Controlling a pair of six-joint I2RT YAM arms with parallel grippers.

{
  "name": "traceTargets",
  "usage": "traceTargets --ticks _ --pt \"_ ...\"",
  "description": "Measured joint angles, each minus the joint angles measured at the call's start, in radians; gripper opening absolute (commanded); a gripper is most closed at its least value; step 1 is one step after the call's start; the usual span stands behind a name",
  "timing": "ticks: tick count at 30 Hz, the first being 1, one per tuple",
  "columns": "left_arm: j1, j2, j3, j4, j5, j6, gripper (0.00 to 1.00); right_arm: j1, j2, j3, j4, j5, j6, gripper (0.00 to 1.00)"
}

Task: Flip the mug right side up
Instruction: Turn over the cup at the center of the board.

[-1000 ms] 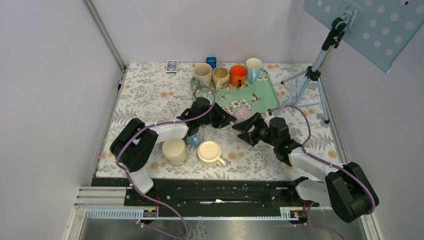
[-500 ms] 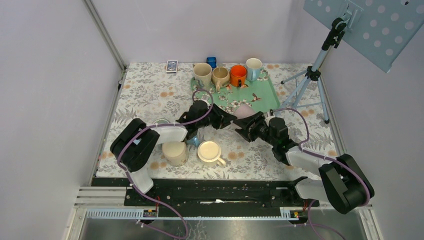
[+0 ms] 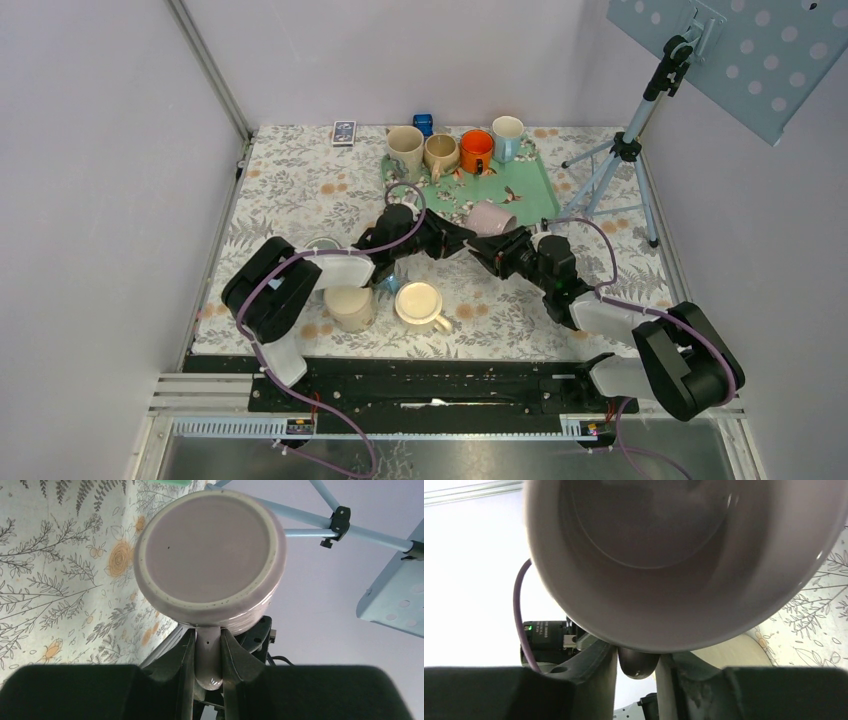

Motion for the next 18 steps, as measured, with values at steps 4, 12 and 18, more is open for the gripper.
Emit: traceTargets --ticks 4,12,18 --pt "0.001 0.002 -0.015 0.026 0.011 -0.026 0.00 0.000 0.000 0.000 0.028 0.005 0.017 0.12" --pt "0.002 0.005 -0.019 0.032 0.012 -0.036 0.00 0.000 0.000 0.011 0.008 0.003 -0.008 0.00" --pt "0.008 0.006 -0.019 0.024 0.011 -0.017 0.11 0.000 0.000 0.092 -0.132 -0.004 -0.118 0.00"
